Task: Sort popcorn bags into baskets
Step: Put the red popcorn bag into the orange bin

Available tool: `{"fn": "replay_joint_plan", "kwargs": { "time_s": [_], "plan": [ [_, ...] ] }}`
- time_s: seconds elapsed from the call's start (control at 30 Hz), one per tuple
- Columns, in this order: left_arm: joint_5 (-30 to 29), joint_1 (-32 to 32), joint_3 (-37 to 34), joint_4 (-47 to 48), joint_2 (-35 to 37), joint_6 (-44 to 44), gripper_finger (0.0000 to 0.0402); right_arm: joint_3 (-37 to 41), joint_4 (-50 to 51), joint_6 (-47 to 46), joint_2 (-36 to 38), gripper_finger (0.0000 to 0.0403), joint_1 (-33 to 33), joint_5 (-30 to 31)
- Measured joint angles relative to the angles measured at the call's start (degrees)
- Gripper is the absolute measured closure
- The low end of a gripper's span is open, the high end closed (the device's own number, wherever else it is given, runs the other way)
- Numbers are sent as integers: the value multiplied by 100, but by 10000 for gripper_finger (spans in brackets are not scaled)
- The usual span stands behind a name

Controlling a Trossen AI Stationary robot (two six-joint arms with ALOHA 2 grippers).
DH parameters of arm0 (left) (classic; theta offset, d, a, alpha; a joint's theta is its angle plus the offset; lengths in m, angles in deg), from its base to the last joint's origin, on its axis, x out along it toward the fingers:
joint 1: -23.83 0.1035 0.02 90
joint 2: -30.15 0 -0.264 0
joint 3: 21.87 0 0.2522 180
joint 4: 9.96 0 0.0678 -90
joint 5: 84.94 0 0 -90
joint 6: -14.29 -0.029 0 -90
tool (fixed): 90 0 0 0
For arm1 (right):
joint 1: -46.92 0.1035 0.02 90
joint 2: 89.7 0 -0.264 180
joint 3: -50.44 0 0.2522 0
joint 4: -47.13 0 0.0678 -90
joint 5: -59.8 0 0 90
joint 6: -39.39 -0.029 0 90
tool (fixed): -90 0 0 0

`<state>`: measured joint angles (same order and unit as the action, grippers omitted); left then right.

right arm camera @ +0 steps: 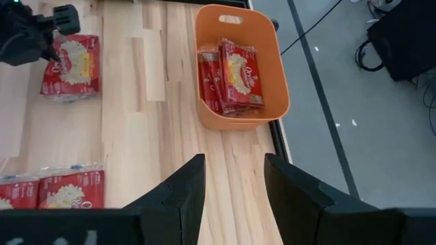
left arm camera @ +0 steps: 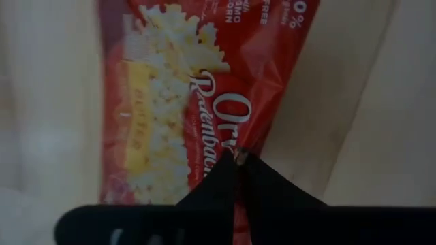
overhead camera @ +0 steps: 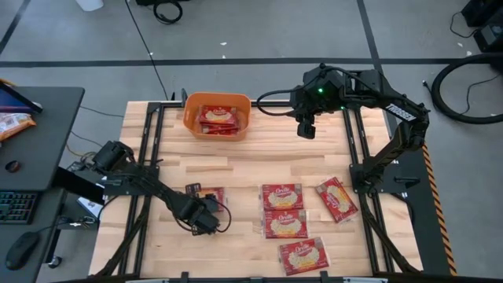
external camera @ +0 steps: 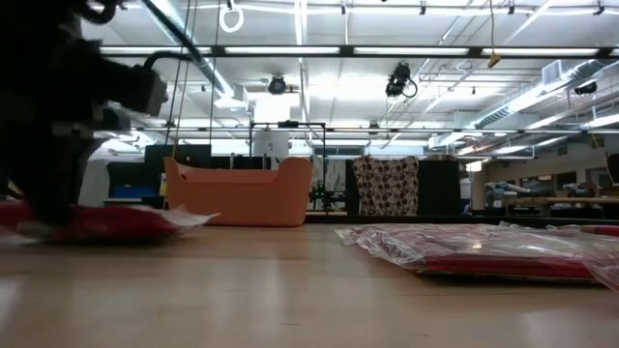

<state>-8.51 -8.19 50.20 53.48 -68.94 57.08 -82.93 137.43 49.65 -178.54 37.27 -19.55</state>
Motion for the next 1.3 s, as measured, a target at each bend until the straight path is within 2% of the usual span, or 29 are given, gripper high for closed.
{"fn": "replay_joint_plan", "kwargs": {
  "time_s": [0.17,0.33,0.53,0.7,0.8,0.93,1.17,1.3],
  "plan": [
    [-237,102,735,1072,36,-632,385,0,-73,-2,0,248,0,9],
    [-1327,380,1502,1923,288,-1666,386,0,-143,-147,0,248,-9,54],
    [-2116,1208,1650,2310,1009,-2481,386,0,-151,-419,0,248,-67,83],
    [-2431,2268,1626,2256,1464,-3809,387,0,-160,-635,0,248,-61,81],
    [-2307,3104,1626,1920,1536,-4768,387,0,-237,-805,0,248,-61,78],
    [-1765,4331,1624,1210,1480,-5889,387,0,-367,-1033,0,248,-59,73],
    [-598,6214,1626,174,1156,-6754,385,0,-723,-1792,0,248,123,-25],
    [-2,6770,1624,143,798,-7154,380,0,-881,-2082,0,248,336,38]
  ]
}}
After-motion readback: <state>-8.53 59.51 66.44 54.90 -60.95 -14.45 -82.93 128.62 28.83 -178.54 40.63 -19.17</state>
